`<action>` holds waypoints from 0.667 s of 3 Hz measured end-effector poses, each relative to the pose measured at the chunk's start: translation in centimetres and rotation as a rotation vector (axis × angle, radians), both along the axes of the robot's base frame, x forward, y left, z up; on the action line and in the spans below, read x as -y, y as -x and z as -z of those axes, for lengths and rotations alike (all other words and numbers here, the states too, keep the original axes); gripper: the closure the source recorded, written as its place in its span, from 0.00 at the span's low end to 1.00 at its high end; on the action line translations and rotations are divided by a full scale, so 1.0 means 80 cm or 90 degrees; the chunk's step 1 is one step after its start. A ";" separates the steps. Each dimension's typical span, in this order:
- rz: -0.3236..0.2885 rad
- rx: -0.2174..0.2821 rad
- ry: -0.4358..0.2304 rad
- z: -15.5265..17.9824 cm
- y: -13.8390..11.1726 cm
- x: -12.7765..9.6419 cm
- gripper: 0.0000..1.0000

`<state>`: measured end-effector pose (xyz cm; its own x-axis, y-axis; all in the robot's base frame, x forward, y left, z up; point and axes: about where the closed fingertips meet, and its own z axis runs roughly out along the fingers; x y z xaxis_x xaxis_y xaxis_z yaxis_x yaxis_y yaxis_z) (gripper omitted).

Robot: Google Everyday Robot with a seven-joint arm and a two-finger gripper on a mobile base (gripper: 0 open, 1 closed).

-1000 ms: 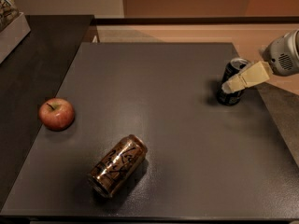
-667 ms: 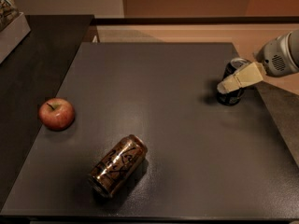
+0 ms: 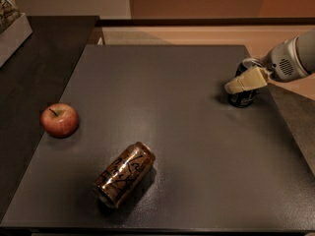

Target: Move pepsi can near orange can

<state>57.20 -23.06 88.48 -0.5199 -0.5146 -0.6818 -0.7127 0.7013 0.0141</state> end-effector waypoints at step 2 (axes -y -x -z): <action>-0.041 0.021 -0.018 -0.030 0.014 -0.033 0.87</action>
Offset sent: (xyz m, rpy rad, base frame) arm -0.0210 0.0445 0.0473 0.0520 -0.0700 0.1141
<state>56.11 -20.45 90.88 -0.4634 -0.5267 -0.7127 -0.7564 0.6541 0.0085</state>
